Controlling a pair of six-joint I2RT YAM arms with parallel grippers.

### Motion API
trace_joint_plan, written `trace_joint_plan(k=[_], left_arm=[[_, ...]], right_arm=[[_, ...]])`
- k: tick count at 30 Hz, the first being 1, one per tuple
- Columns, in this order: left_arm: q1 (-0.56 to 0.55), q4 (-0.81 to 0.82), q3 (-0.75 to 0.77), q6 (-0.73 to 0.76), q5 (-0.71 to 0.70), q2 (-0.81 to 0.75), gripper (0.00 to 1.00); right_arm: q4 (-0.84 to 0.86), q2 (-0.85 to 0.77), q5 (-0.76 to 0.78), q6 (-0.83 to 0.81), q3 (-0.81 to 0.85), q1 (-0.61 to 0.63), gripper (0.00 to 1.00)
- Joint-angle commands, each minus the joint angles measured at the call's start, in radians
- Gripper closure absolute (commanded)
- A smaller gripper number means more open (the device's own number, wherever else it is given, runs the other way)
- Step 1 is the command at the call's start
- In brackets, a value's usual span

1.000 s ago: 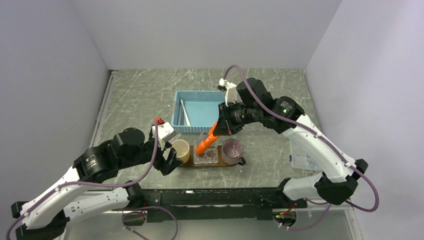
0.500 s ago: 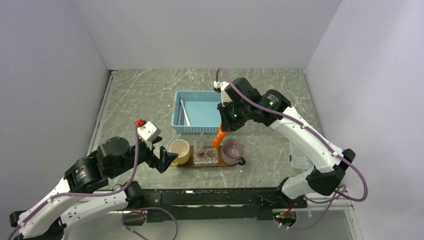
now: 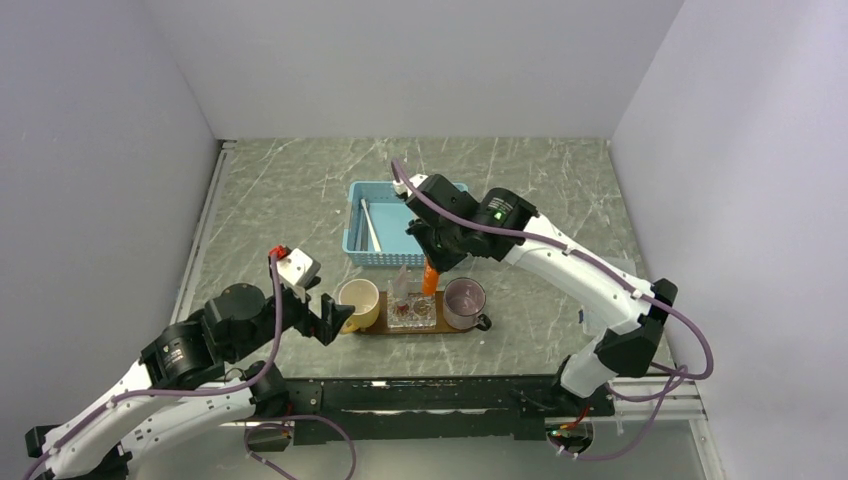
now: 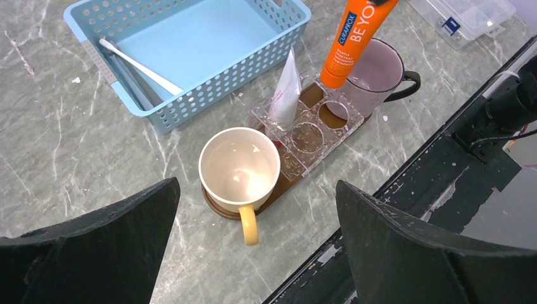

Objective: Prepare toiletry sets of a toothbrush and toothpaste on the tray

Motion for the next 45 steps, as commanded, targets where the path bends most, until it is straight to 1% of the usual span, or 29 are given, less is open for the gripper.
trace_joint_plan(k=[1,22,33,45], left_arm=[[-0.005,0.064,-0.03,-0.027,-0.04,-0.027,0.01],[-0.004,0.059,-0.052,-0.035,-0.05,-0.038,0.0],[-0.004,0.057,-0.053,-0.031,-0.055,-0.033,0.01],[-0.004,0.057,-0.051,-0.029,-0.055,-0.023,0.01]], right_arm=[[0.046,0.001,0.07,0.024,0.006,0.018,1.0],[0.154,0.05,0.055,0.045,-0.071,0.038,1.0],[0.193,0.063,0.076,0.054,-0.12,0.042,1.0],[0.278,0.061,0.096,0.092,-0.229,0.043,1.0]])
